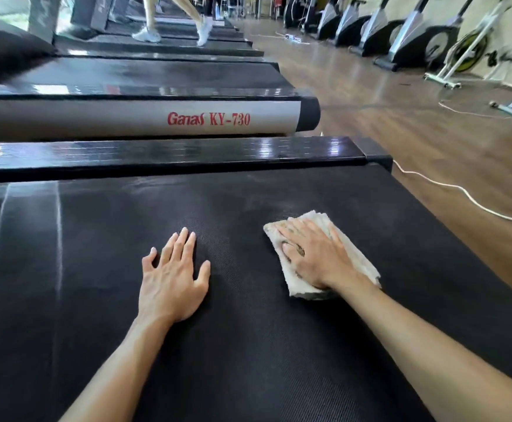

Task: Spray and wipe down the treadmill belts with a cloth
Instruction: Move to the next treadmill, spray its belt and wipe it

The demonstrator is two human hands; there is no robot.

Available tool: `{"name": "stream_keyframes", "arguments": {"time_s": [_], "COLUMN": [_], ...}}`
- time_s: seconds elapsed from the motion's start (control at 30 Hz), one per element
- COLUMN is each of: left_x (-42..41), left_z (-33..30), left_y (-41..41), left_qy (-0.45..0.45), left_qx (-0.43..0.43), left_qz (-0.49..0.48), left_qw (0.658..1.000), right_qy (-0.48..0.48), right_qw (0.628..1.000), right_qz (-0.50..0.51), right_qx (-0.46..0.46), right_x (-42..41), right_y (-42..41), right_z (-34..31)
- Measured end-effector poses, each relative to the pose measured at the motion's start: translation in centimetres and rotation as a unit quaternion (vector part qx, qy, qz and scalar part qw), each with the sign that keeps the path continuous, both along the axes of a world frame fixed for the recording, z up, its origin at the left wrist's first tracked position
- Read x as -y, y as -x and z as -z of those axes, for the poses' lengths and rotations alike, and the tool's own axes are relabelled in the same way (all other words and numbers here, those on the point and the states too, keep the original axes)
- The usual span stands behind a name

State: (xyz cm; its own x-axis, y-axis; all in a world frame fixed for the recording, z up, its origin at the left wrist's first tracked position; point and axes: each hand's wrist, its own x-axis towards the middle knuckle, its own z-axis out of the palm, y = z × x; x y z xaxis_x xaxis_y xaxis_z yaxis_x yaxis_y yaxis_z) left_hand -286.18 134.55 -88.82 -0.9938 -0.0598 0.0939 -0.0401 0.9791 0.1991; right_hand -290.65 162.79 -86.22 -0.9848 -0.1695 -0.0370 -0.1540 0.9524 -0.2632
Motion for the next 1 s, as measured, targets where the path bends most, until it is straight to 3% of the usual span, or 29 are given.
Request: {"name": "stream_keyframes", "arguments": {"time_s": [0.1, 0.23, 0.33, 0.47, 0.63, 0.77, 1.0], "left_x": [0.0, 0.0, 0.1, 0.1, 0.0, -0.1, 0.0], "left_z": [0.1, 0.2, 0.0, 0.0, 0.0, -0.1, -0.2], "left_y": [0.1, 0.1, 0.2, 0.1, 0.1, 0.0, 0.1], "left_qy": [-0.003, -0.002, -0.003, -0.003, -0.007, -0.011, -0.013], "left_qx": [-0.005, -0.006, -0.003, -0.007, -0.004, -0.008, -0.005], "left_qz": [-0.001, 0.001, 0.005, 0.003, 0.004, 0.003, 0.006], "left_qw": [1.0, 1.0, 1.0, 1.0, 1.0, 1.0, 1.0], "right_qy": [-0.051, -0.04, -0.014, 0.023, 0.002, -0.051, 0.029], "right_qw": [0.998, 0.999, 0.998, 0.995, 1.0, 0.998, 0.996], "right_qz": [0.041, 0.017, -0.057, -0.094, -0.013, 0.042, -0.082], "right_qx": [0.007, -0.013, -0.023, -0.015, -0.016, -0.016, -0.01], "right_x": [2.3, 8.0, 10.1, 6.4, 1.8, 5.3, 8.8], "right_y": [4.7, 7.0, 4.0, -1.4, 1.6, 6.6, 0.5], "right_z": [0.4, 0.7, 0.2, 0.2, 0.5, 0.8, 0.1]}}
